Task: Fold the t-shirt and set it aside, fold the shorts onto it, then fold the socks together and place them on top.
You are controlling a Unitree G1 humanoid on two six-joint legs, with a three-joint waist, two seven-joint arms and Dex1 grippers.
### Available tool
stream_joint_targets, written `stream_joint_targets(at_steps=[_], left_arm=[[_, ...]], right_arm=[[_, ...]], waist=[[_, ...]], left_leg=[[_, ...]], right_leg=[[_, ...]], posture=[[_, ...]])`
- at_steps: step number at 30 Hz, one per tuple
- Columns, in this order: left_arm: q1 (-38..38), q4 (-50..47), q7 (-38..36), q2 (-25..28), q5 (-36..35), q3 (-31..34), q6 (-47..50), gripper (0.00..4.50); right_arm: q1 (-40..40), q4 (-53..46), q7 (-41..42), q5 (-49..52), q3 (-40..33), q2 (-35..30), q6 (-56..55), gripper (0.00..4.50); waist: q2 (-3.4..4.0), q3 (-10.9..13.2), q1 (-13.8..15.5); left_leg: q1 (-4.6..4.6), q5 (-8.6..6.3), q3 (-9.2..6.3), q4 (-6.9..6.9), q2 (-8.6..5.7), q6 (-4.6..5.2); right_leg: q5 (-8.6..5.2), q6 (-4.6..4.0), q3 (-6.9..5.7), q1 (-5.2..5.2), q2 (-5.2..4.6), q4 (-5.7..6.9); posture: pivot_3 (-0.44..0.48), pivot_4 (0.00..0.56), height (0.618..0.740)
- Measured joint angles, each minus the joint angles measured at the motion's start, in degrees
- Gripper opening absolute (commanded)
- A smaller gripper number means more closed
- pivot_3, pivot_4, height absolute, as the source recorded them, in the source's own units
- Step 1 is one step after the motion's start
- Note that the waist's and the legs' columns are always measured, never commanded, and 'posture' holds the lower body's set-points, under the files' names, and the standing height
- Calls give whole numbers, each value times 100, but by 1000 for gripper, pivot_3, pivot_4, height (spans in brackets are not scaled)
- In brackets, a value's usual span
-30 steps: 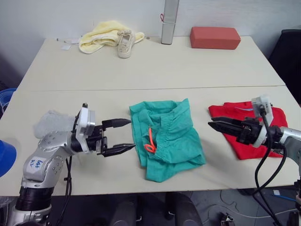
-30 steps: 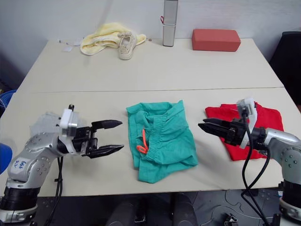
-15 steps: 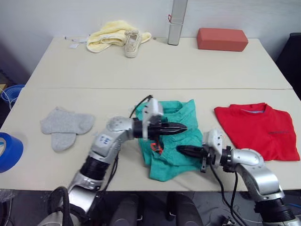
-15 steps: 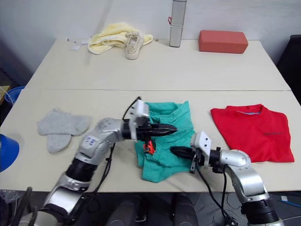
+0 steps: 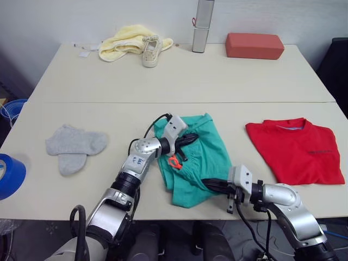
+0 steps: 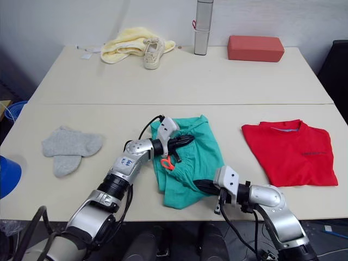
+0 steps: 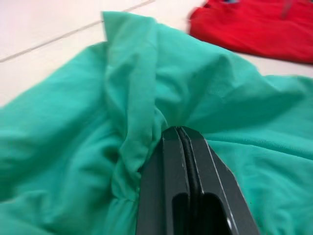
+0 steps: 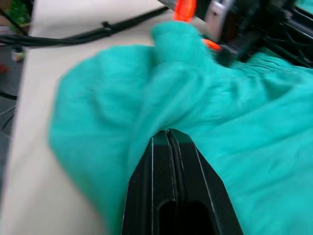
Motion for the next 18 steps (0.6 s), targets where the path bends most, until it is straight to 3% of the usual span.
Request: stream_joint_targets(at_steps=[5,8,14,18], left_arm=[[19,114,-58,145,35,183,-290,43],[314,-186,-813,324,-387,465,-553,43],[384,-1065,-1857,717,-888,645,-549,43],[505,-1294,-2109,689,-881,445,-371,43]], right_arm=[[303,-204,224,328,-213,-203,-121,0],[204,-318,211,808,-546,-222,108,0],[-621,-556,-126,1677,-843,-171,842,0],[-1516,22,-477,1360,-644,149,913,0]], waist=[[-1,0,-6],[-1,0,-17],[-1,0,13],[-1,0,-6]], left_leg=[[2,-1,2,0,0,0],[-1,-1,2,-1,5,-3],[-5,-4,-8,7,5,-5],[-7,-1,-5,13,3,4]], right_leg=[[1,-1,1,0,0,1],[0,-5,0,-8,0,3],[1,-8,-7,-2,-6,-2],[1,-8,-8,-2,-2,3]], posture=[[0,150,740],[0,150,740],[0,150,740],[0,150,740]])
